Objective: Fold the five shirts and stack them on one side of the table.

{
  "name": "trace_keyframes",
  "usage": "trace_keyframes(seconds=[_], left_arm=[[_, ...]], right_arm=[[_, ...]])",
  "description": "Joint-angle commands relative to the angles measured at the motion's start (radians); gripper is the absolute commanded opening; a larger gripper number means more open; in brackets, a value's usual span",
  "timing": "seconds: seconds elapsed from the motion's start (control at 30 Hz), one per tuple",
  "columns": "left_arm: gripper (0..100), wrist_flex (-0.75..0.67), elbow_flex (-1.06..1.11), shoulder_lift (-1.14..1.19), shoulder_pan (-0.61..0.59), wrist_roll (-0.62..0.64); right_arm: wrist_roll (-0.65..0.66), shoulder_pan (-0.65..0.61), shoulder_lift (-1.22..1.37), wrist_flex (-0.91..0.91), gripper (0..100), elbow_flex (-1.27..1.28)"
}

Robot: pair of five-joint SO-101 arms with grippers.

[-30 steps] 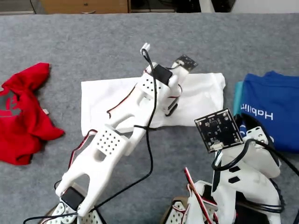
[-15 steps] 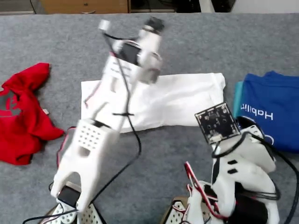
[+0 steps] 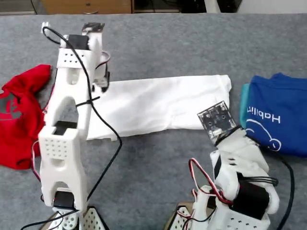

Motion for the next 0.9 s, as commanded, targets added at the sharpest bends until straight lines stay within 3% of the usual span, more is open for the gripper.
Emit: trace_keyframes(seconds=[0.0, 0.07, 0.27, 0.87], left_arm=[[15, 0.011, 0.043, -0.071, -0.083, 0.009], [19, 0.011, 0.061, -0.053, -0.126, 0.009], [20, 0.009, 0.058, 0.070, -0.193, -0.041], [20, 0.009, -0.126, 0.384, -0.097, 0.000]], right_arm=[[-0.005, 0.016, -0.005, 0.052, 3.4, 0.002], [-0.002, 0.016, -0.002, 0.064, 3.4, -0.005], [0.015, 0.018, 0.001, 0.064, 3.4, -0.015], [0.017, 0.018, 0.004, 0.066, 3.4, -0.065]])
